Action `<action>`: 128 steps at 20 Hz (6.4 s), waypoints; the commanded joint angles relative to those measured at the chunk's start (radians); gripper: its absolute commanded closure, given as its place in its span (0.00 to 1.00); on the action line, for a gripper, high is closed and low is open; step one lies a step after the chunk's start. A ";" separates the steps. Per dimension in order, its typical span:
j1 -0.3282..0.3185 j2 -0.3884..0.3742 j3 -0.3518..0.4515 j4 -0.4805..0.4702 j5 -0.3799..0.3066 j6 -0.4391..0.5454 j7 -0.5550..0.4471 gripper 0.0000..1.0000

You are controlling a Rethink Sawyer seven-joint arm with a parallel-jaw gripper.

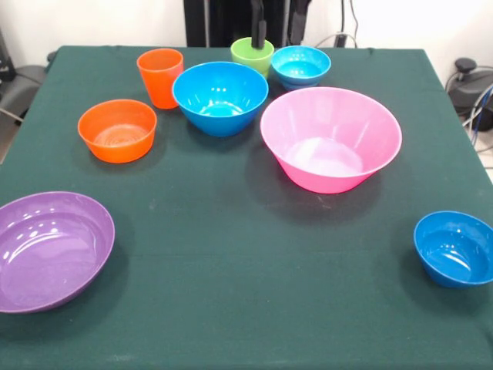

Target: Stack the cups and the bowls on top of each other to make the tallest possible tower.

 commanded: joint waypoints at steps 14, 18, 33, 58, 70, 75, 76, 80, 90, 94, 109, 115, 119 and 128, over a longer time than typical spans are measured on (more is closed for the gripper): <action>0.101 0.229 -0.163 -0.078 -0.164 -0.204 0.051 0.00; 0.086 0.213 -0.151 -0.064 -0.140 -0.185 0.031 0.00; 0.144 0.237 -0.436 -0.032 0.066 -0.312 0.473 0.00; 0.177 0.126 -0.513 -0.126 -0.073 -0.374 0.353 0.00; 0.287 0.123 -0.583 -0.191 -0.259 -0.496 0.430 0.00; 0.438 0.156 -0.757 -0.260 -0.342 -0.618 0.538 0.00; 0.449 0.155 -0.770 -0.253 -0.337 -0.619 0.543 0.00; 0.477 0.162 -0.779 -0.211 -0.303 -0.600 0.527 0.00; 0.324 0.123 -0.602 -0.124 -0.220 -0.556 0.374 0.00; 0.092 0.158 -0.323 -0.077 -0.194 -0.461 0.190 0.00; -0.225 -0.059 0.189 0.323 0.334 -0.058 0.130 0.00; -0.196 0.007 0.214 0.329 0.326 -0.136 0.214 0.00; -0.050 -0.013 0.030 0.188 0.066 -0.166 0.280 0.00; 0.090 0.265 -0.235 -0.023 -0.219 -0.501 0.428 0.00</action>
